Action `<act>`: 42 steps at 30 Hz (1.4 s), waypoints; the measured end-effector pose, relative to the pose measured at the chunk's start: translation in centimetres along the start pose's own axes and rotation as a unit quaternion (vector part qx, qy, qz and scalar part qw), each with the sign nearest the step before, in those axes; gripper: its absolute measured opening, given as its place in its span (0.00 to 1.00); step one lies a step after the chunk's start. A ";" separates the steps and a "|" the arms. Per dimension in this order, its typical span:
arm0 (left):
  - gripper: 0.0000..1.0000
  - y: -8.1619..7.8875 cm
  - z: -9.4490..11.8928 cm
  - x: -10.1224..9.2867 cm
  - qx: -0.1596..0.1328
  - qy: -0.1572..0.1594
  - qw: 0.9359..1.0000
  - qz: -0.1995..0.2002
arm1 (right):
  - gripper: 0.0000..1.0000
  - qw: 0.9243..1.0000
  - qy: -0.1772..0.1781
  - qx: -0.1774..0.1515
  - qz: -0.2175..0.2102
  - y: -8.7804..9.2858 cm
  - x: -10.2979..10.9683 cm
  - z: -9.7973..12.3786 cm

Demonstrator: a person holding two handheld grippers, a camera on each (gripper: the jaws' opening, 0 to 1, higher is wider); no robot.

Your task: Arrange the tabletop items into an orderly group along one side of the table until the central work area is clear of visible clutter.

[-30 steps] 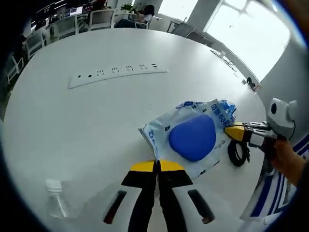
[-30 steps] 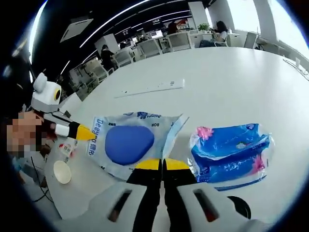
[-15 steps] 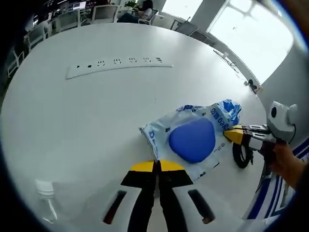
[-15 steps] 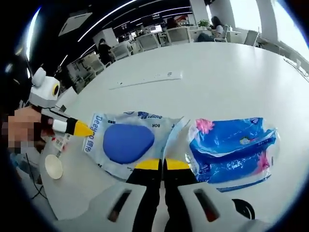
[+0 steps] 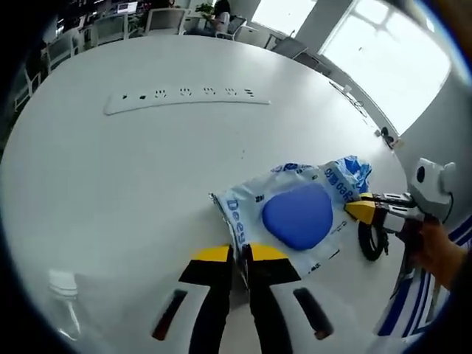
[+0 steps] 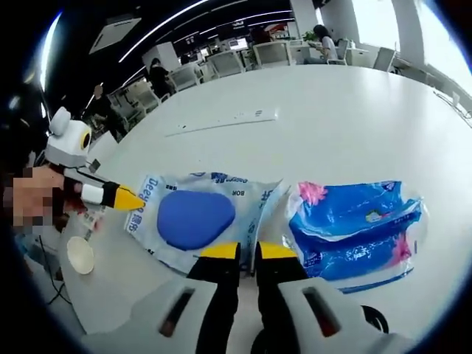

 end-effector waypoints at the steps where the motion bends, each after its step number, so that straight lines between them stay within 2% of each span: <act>1: 0.08 0.0 0.0 0.0 -0.001 0.001 1.000 0.001 | 0.07 1.000 0.000 0.000 0.000 0.0 0.0 0.0; 25: 0.23 -0.6 1.6 0.0 -0.032 -0.001 0.999 -0.002 | 0.17 1.000 0.014 -0.006 0.019 -0.6 0.9 2.0; 34: 0.30 -0.7 3.1 -0.3 -0.046 0.000 0.999 -0.005 | 0.21 0.999 0.010 -0.017 0.027 -1.5 1.3 3.3; 42: 0.38 -0.8 4.6 -0.8 -0.059 0.004 0.998 -0.013 | 0.29 0.999 -0.003 -0.017 0.047 -2.1 1.9 4.0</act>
Point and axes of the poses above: the point that each gripper's makers call its tool centre point, and the gripper's own axes: z roughly backward along the fingers, x roughly to its left, y roughly out of its underside, the point moved 5 cm from there along z, roughly backward along the fingers, and after that the axes turned 2 degrees about -y, right-handed, at the moved point
